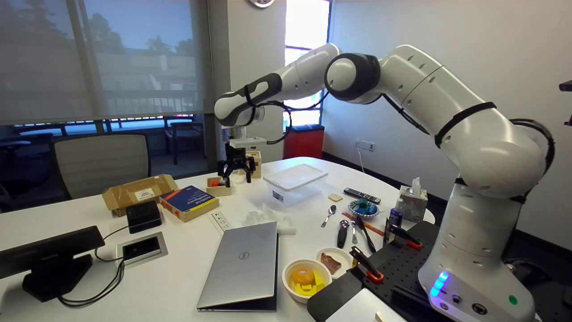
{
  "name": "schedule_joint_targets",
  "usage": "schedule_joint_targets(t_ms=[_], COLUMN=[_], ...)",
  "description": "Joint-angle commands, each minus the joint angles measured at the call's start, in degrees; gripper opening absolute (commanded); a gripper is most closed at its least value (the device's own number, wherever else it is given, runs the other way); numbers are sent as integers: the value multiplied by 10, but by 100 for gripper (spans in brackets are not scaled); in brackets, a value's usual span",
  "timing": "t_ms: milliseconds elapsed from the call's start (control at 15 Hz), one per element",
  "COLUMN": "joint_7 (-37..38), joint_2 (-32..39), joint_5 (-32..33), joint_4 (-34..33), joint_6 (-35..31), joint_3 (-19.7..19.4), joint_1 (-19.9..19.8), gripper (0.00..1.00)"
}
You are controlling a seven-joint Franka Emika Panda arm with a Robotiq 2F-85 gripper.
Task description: Close the laptop
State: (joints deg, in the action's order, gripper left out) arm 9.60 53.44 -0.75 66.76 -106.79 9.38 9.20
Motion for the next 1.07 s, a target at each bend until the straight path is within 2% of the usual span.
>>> schedule_joint_targets(t_ms=[0,533,1000], joint_7=[23,20,22], joint_2=[-119,-278,-350], joint_5=[-8,-13,-21], joint_4=[133,328,462], joint_6=[-50,-96,-181], joint_3=[-28,-43,-38], joint_1=[1,-1,-1], gripper=[100,100,100])
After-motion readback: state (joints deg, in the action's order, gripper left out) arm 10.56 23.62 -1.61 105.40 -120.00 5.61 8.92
